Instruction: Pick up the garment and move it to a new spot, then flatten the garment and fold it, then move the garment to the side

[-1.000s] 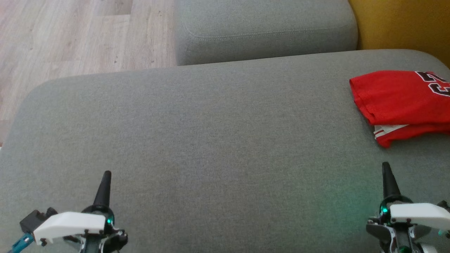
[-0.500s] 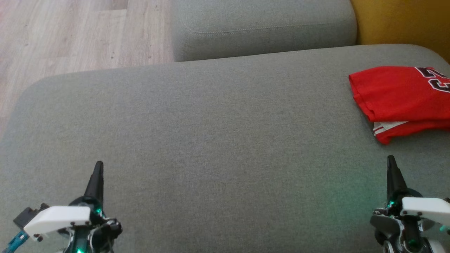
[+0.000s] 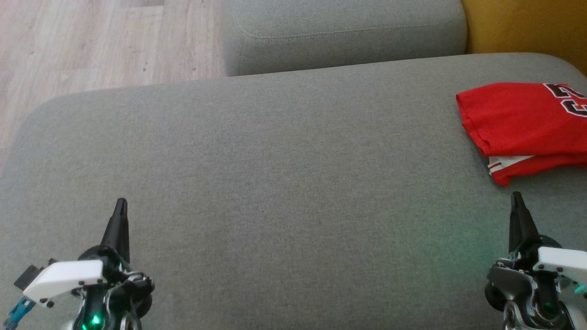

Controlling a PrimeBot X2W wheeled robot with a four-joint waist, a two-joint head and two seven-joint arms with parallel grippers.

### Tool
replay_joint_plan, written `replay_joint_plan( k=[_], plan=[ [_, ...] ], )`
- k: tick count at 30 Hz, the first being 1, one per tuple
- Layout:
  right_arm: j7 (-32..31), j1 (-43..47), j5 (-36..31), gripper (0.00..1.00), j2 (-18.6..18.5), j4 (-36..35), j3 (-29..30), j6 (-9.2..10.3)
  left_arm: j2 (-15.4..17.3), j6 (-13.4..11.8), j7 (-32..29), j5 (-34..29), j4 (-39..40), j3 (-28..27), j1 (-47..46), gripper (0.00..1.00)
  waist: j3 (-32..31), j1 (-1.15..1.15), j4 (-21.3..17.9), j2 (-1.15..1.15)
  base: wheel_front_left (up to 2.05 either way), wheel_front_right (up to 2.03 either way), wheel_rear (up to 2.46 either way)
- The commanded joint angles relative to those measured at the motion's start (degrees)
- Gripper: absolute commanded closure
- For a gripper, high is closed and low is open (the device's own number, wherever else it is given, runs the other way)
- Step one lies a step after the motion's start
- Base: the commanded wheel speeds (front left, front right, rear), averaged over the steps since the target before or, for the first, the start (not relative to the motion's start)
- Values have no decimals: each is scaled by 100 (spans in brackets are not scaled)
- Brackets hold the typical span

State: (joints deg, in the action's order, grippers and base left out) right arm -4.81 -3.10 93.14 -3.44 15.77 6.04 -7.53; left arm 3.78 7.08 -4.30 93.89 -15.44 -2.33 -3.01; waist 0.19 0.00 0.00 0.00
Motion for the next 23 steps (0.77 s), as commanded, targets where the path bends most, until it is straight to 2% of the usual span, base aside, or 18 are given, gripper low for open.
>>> replay_joint_plan(
  k=[1,23],
  plan=[
    [-48,-294,27,100,-51,-184,-100,4,71,41,-38,15,150,-194,-299,100,-1,0,0,0,0,0,0],
    [-78,-298,-4,100,-26,-181,-64,4,35,41,-79,-27,147,-245,-303,100,-1,0,0,0,0,0,0]
  ],
)
